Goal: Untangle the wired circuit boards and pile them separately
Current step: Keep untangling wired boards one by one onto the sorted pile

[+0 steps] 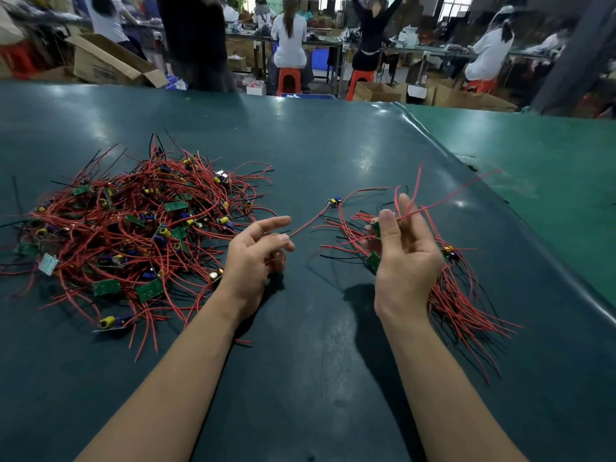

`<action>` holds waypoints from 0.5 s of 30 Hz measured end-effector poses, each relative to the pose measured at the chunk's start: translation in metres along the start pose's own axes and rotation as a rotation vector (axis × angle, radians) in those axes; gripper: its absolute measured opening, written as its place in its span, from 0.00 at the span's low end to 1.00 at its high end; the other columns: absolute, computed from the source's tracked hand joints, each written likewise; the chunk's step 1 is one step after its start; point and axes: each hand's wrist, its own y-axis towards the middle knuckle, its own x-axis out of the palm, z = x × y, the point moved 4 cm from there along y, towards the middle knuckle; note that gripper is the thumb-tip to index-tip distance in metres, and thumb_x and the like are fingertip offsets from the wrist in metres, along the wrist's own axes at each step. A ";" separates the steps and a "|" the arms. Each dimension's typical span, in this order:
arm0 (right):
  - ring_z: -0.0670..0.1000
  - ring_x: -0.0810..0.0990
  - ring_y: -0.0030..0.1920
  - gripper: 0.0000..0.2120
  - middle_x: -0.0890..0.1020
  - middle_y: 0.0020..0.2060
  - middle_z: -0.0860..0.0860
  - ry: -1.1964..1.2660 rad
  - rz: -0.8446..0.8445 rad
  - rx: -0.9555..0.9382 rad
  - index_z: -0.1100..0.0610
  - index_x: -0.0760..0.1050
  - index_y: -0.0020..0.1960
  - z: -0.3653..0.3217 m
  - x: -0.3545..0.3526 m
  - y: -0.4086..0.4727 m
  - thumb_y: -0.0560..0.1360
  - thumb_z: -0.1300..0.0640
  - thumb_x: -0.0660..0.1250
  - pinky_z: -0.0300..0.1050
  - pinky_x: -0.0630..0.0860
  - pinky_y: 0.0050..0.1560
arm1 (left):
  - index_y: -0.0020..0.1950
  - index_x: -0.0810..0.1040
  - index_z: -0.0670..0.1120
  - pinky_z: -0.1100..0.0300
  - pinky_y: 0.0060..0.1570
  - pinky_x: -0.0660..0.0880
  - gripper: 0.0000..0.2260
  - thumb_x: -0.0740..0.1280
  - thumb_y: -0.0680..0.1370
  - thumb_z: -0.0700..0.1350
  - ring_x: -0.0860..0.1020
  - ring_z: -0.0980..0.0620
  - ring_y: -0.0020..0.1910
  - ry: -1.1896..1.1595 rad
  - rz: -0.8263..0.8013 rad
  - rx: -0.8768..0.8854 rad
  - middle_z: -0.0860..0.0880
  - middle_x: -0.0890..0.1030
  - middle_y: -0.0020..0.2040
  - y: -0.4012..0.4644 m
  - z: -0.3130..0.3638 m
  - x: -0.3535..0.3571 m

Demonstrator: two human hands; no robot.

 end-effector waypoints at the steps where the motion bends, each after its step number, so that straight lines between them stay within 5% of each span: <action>1: 0.48 0.80 0.37 0.10 0.83 0.42 0.51 0.010 0.001 -0.053 0.51 0.77 0.53 -0.003 0.001 -0.001 0.77 0.64 0.69 0.41 0.80 0.40 | 0.57 0.78 0.42 0.62 0.28 0.64 0.12 0.63 0.76 0.33 0.67 0.55 0.25 0.003 0.001 0.000 0.48 0.78 0.31 0.000 0.000 0.000; 4: 0.49 0.83 0.41 0.13 0.82 0.38 0.45 0.077 0.154 -0.064 0.54 0.72 0.47 -0.003 -0.008 0.004 0.74 0.70 0.71 0.45 0.80 0.49 | 0.57 0.78 0.42 0.62 0.29 0.64 0.13 0.66 0.73 0.35 0.67 0.54 0.26 0.001 -0.002 -0.003 0.47 0.78 0.32 0.000 0.000 0.000; 8: 0.55 0.85 0.48 0.17 0.82 0.40 0.54 0.210 0.310 0.094 0.56 0.69 0.45 0.006 -0.019 0.010 0.72 0.76 0.68 0.48 0.80 0.55 | 0.56 0.79 0.42 0.64 0.28 0.65 0.17 0.67 0.67 0.40 0.67 0.54 0.27 -0.019 -0.005 -0.018 0.47 0.78 0.32 -0.001 0.002 0.001; 15: 0.43 0.80 0.30 0.16 0.81 0.33 0.47 -0.051 0.335 0.040 0.53 0.69 0.45 0.005 -0.022 0.006 0.72 0.70 0.72 0.36 0.77 0.36 | 0.56 0.79 0.42 0.64 0.29 0.65 0.18 0.67 0.67 0.40 0.67 0.54 0.27 -0.014 -0.012 -0.018 0.48 0.78 0.32 -0.001 0.003 0.001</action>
